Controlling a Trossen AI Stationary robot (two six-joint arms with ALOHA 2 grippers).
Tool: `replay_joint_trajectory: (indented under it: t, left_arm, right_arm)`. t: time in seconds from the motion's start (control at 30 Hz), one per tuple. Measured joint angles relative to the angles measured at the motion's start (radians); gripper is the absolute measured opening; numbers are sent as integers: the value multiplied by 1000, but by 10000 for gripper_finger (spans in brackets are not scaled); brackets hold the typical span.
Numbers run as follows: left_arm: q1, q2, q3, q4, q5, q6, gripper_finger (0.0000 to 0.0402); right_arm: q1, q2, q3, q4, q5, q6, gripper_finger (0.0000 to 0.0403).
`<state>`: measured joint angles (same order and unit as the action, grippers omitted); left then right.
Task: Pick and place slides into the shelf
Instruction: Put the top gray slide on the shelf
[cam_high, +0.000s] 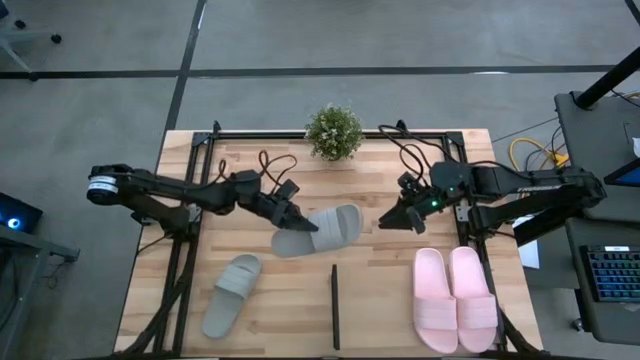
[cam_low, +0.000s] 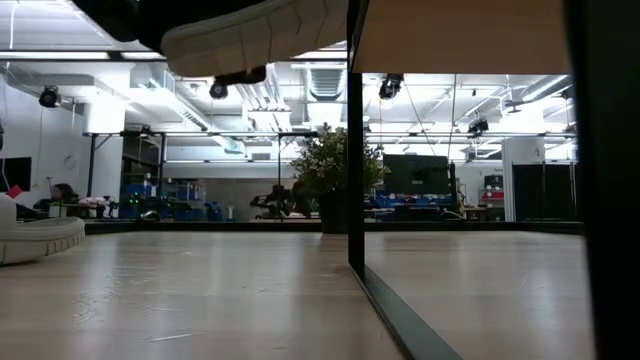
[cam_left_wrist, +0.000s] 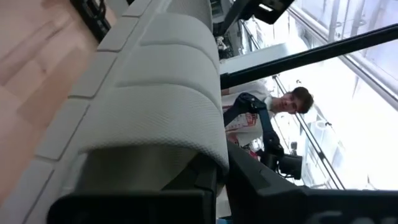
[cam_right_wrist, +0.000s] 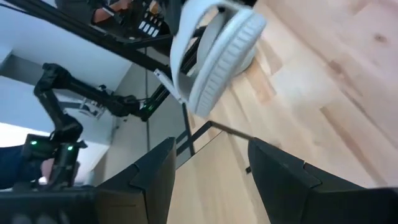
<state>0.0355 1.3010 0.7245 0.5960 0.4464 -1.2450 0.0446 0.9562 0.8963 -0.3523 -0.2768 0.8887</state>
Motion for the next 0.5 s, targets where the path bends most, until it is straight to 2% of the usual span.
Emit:
replay_joint_trajectory:
  t: [0.13, 0.3, 0.5]
  left_arm:
    - [3, 4, 25, -8, 27, 3, 0]
    - [3, 6, 24, -18, 49, -3, 0]
    - [4, 7, 32, -83, 54, -5, 0]
  right_arm:
    - [-13, 0, 0, -2, -55, 20, 198]
    - [-21, 0, 0, -3, -124, 48, 227]
    - [-31, 3, 0, -3, -127, 62, 270]
